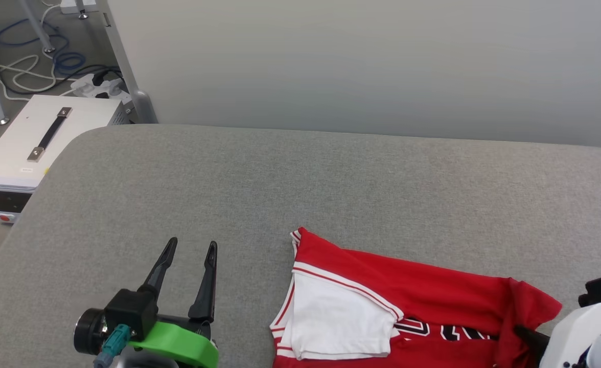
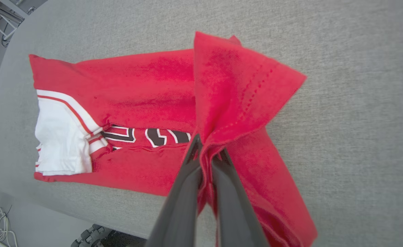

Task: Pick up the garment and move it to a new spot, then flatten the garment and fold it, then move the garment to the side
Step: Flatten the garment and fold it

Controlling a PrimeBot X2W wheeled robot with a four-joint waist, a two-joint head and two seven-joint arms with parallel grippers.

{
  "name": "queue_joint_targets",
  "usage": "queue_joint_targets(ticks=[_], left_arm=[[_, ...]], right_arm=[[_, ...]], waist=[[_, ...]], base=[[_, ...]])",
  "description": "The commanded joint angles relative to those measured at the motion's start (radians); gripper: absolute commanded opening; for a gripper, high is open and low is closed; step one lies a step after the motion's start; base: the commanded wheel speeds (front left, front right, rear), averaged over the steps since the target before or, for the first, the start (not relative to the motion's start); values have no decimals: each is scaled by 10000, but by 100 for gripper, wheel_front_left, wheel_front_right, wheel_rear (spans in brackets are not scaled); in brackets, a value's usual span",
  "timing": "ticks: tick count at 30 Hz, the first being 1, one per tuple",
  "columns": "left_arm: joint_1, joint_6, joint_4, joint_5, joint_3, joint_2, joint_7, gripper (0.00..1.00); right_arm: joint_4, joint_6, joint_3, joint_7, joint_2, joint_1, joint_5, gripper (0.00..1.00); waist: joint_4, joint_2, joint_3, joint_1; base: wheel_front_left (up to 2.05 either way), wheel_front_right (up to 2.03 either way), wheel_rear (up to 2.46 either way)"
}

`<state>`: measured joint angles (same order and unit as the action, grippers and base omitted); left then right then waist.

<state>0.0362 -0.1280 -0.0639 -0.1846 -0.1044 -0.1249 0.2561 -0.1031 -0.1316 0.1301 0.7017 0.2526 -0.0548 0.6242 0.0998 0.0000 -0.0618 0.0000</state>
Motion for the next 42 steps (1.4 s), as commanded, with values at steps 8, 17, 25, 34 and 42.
queue_joint_targets(ticks=[8, 17, 25, 34, 42], left_arm=[[139, -26, 67, -70, 119, 70, 57, 100], [38, -26, 34, -114, 180, 8, 57, 100], [-94, -27, -22, -131, 131, -55, 57, 100], [-197, -27, -75, -146, 26, -56, 57, 100], [-320, -27, -133, -161, 32, -18, 57, 100]], right_arm=[[964, 9, -369, 692, -1474, -53, 599, 0], [752, 9, -942, 203, -2016, 631, 2194, 0], [-553, 9, -2466, -1043, -2022, 1497, 3231, 0], [-2437, 9, -3485, -2177, -2023, 2597, 3560, 0], [-4166, 9, -3988, -2988, -2023, 3537, 3471, 0]], waist=[[500, 0, 136, 0], [964, 0, 298, 0], [1302, 0, 362, 0], [1660, 0, 508, 0], [1890, 0, 726, 0]], base=[[0, 0, 0], [0, 0, 0], [0, 0, 0], [0, 0, 0], [0, 0, 0]])
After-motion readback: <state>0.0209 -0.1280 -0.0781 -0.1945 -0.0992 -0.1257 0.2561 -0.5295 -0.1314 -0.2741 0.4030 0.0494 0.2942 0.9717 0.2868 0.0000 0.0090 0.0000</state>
